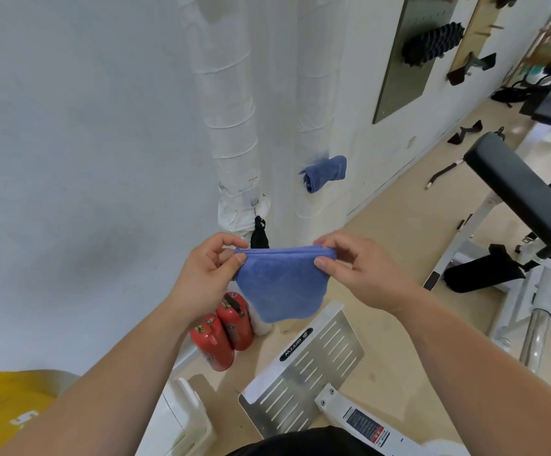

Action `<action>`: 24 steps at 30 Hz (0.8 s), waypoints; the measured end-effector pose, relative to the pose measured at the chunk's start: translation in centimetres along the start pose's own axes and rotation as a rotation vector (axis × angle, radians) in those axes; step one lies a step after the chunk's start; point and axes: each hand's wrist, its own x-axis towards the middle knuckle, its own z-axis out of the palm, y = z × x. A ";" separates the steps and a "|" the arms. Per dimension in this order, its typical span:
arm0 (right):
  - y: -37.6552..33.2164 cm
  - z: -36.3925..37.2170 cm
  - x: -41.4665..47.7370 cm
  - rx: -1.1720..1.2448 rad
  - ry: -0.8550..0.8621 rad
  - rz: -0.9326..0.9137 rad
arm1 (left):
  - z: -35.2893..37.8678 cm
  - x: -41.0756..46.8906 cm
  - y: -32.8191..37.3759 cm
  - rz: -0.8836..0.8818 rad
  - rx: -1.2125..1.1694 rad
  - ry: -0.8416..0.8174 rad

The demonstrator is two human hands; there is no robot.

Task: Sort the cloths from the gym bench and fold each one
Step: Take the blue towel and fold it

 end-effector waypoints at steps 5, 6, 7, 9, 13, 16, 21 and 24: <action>-1.1 -0.3 0.0 0.363 0.023 0.057 | -0.9 0.6 2.6 0.078 0.118 -0.299; -1.4 -0.3 0.1 0.389 0.039 0.052 | -1.1 0.7 3.5 0.090 0.156 -0.391; -1.6 -0.4 0.2 0.393 0.055 0.037 | -1.2 1.0 4.5 0.087 0.180 -0.484; -2.0 -0.5 0.3 0.373 0.075 0.001 | -1.2 1.6 6.3 0.038 0.182 -0.653; -2.6 -1.0 0.3 0.354 0.053 -0.007 | -0.1 2.5 8.4 -0.002 0.191 -0.877; -2.5 -1.4 0.4 0.352 0.062 0.012 | 1.1 3.2 9.0 0.030 0.316 -0.895; -0.6 -1.5 0.4 0.496 -0.003 0.078 | 2.5 4.1 9.4 -0.013 0.410 -0.767; 1.5 0.2 -0.1 0.529 -0.126 0.157 | 3.0 4.3 9.3 -0.059 0.377 -0.651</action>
